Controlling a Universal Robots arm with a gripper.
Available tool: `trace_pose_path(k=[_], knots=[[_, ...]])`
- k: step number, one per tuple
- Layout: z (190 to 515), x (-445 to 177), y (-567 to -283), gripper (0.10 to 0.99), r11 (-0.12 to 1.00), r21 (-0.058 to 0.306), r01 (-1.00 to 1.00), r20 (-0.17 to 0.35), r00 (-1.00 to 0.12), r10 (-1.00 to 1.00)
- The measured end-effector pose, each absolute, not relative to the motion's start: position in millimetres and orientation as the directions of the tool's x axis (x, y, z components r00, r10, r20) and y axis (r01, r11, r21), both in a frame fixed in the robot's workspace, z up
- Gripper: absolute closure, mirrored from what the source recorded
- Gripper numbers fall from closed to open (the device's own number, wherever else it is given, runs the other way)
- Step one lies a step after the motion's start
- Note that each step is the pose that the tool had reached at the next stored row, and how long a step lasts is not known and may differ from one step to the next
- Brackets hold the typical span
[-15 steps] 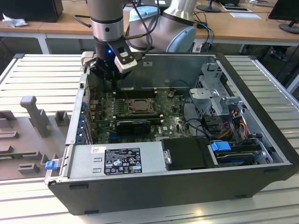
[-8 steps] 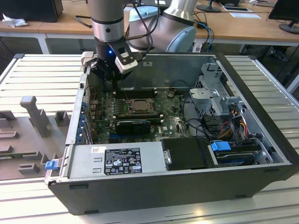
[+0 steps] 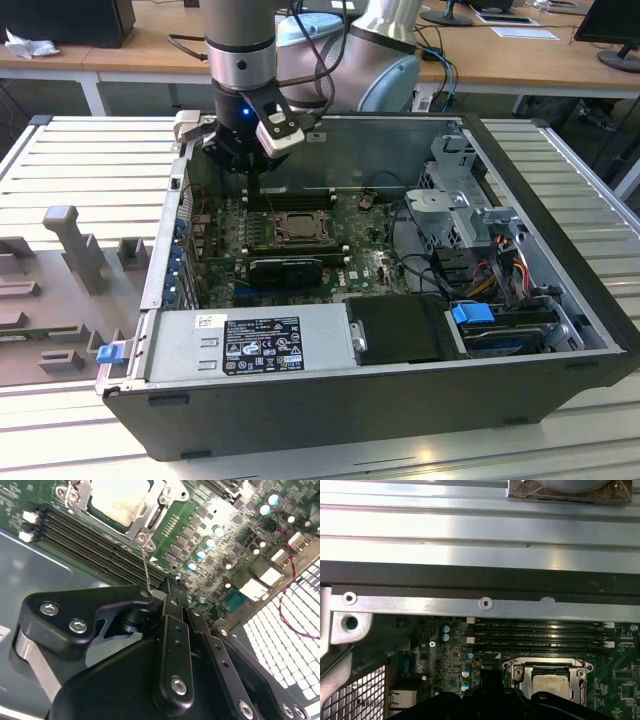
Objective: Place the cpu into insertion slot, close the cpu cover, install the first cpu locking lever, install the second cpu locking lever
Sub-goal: 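Install the first cpu locking lever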
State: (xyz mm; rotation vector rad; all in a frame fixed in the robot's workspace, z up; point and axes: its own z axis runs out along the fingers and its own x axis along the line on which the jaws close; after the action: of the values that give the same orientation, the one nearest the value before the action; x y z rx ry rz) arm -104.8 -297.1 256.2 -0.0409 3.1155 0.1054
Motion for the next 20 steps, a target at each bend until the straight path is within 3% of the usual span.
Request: trace_pose_path(k=[20], knots=[[255.3, -70.8, -297.1, 0.98, 0.997, 0.068, -0.027, -0.025, -0.999, -0.025]])
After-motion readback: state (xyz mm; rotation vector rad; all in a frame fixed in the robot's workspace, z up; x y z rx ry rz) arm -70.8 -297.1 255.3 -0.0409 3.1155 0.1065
